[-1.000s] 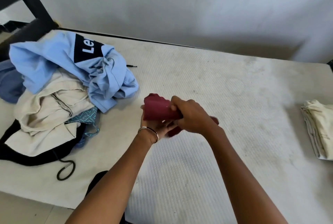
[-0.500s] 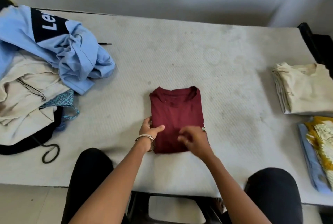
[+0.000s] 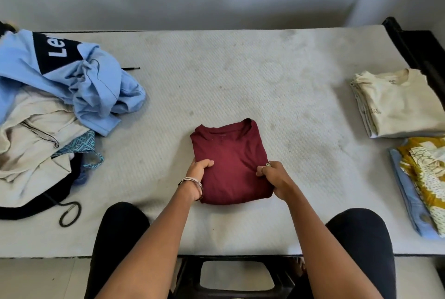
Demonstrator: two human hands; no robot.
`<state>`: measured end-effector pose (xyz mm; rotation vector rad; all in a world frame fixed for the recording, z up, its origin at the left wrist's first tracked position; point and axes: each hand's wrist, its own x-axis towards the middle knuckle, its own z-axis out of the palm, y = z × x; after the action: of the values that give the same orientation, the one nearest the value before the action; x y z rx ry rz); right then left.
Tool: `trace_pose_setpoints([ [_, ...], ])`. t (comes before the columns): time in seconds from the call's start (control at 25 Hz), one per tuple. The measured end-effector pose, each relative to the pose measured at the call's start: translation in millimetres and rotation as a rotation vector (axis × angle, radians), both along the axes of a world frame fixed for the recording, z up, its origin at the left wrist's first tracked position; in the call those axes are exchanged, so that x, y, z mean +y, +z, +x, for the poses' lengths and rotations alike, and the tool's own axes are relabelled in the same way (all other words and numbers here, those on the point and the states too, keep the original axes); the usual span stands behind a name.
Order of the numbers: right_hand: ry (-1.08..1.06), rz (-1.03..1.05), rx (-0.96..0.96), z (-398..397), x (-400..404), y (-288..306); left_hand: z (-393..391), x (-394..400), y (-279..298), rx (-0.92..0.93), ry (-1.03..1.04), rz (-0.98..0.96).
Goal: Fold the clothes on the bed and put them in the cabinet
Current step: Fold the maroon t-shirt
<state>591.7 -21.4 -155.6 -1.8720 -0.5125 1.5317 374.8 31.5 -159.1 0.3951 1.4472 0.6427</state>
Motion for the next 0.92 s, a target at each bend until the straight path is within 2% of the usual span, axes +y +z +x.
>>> trace_pose_setpoints([
  [0.08, -0.004, 0.039, 0.132, 15, -7, 21, 12, -7, 19, -0.068, -0.061, 0.090],
  [0.2, -0.029, 0.105, 0.165, 48, -15, 52, 52, -15, 50, -0.089, -0.152, 0.216],
  [0.4, -0.260, 0.308, 0.144, 143, -44, 92, 156, -14, 80, -0.156, -0.288, 0.318],
  [0.56, -0.369, 0.427, 0.022, 252, -51, 121, 277, -3, 107, -0.247, -0.415, 0.389],
  [0.8, -0.321, 0.510, -0.194, 408, -8, 153, 436, 44, 115, -0.321, -0.423, 0.512],
  [0.92, -0.363, 0.500, -0.306, 471, 21, 140, 492, 68, 102, -0.308, -0.440, 0.450],
])
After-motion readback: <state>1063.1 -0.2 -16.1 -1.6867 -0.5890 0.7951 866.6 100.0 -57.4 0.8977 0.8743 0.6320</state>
